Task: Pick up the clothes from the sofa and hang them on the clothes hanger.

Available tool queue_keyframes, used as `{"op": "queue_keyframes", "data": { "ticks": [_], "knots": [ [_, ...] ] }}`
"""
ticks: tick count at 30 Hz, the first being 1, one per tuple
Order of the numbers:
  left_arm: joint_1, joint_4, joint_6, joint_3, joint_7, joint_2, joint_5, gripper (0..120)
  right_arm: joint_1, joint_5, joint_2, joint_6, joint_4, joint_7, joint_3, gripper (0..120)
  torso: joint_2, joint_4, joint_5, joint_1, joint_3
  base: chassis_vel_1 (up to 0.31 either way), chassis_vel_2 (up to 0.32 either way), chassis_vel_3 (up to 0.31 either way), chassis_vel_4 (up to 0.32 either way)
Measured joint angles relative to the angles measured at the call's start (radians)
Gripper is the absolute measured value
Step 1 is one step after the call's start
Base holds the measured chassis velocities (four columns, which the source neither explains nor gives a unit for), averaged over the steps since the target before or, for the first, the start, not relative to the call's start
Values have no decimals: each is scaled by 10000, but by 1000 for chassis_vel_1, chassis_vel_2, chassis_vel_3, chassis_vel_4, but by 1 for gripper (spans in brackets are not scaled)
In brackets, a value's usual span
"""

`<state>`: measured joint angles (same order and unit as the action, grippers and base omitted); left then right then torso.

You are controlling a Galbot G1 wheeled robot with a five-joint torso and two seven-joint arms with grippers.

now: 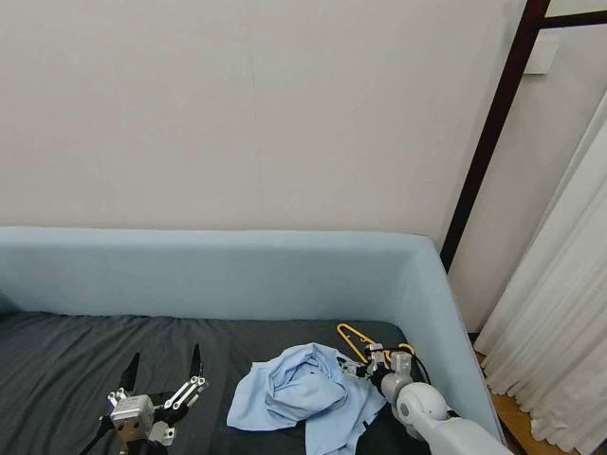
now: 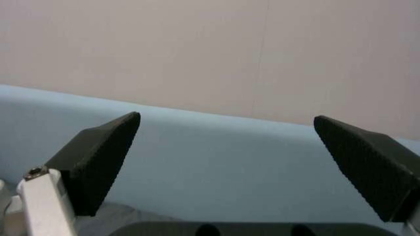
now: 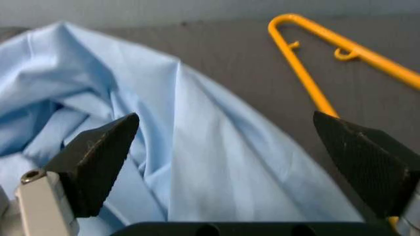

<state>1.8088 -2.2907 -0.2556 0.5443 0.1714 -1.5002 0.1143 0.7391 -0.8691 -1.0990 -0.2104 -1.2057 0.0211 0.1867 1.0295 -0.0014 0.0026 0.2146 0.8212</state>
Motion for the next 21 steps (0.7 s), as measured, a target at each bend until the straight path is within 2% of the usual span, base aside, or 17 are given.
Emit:
{"op": "queue_keyframes", "data": {
  "ticks": [7,11,12,20,21],
  "knots": [
    [-97,158,13,-26,19,17,15,100,159,457,12,7,6,-83,72,98,0,0,0,0,0,0,0,0,0],
    [-131,265,14,-34,44,29,19,100,195,840,-5,-4,53,24,90,80,0,1,0,0,0,0,0,0,0],
    [-131,265,14,-34,44,29,19,100,195,840,-5,-4,53,24,90,80,0,1,0,0,0,0,0,0,0],
    [-139,358,-9,-56,85,30,25,100,344,1067,15,138,-89,-55,148,52,0,0,1,0,0,0,0,0,0],
    [-152,375,-10,-57,102,48,28,100,382,1108,28,180,-154,-91,171,43,0,0,1,0,0,0,0,0,0]
  ]
}}
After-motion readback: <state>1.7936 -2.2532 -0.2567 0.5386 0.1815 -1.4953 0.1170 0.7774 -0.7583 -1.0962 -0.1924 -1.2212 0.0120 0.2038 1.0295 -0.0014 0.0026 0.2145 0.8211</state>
